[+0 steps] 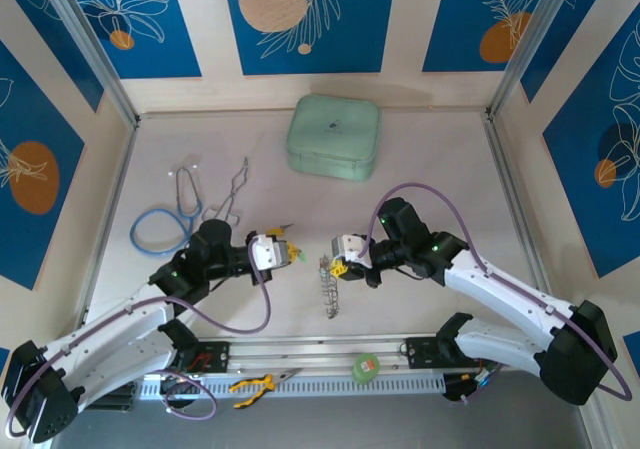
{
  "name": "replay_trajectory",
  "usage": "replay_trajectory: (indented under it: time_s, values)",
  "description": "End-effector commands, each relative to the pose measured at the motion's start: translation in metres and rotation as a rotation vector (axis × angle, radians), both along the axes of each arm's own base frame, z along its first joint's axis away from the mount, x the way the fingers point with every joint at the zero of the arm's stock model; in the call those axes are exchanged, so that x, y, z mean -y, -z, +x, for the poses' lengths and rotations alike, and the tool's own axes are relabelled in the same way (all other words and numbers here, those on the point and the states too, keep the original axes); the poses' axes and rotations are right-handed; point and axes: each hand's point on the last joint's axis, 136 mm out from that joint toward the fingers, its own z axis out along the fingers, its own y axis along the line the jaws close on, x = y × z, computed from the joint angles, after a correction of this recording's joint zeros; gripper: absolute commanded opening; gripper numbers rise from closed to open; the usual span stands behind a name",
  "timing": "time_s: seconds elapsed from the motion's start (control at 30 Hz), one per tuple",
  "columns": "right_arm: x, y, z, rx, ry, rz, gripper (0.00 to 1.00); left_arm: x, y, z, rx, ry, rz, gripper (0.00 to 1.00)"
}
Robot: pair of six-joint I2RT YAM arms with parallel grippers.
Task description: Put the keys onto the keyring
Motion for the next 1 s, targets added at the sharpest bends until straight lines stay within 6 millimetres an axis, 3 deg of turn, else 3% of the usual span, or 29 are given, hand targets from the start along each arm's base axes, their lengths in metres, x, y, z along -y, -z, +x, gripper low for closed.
replay_trajectory:
  time_s: [0.0, 0.4, 0.97]
  values:
    - [-0.007, -0.017, -0.006, 0.019, -0.067, 0.036, 0.0, 0.01, -0.016, -0.018, 0.218, 0.173, -0.03, 0.0]
    - [-0.02, -0.019, -0.007, 0.032, -0.144, 0.004, 0.0, 0.021, -0.005, -0.041, 0.238, 0.351, -0.006, 0.0]
    - [-0.036, -0.025, -0.011, 0.006, -0.194, 0.02, 0.0, 0.025, -0.003, -0.043, 0.252, 0.355, -0.022, 0.0]
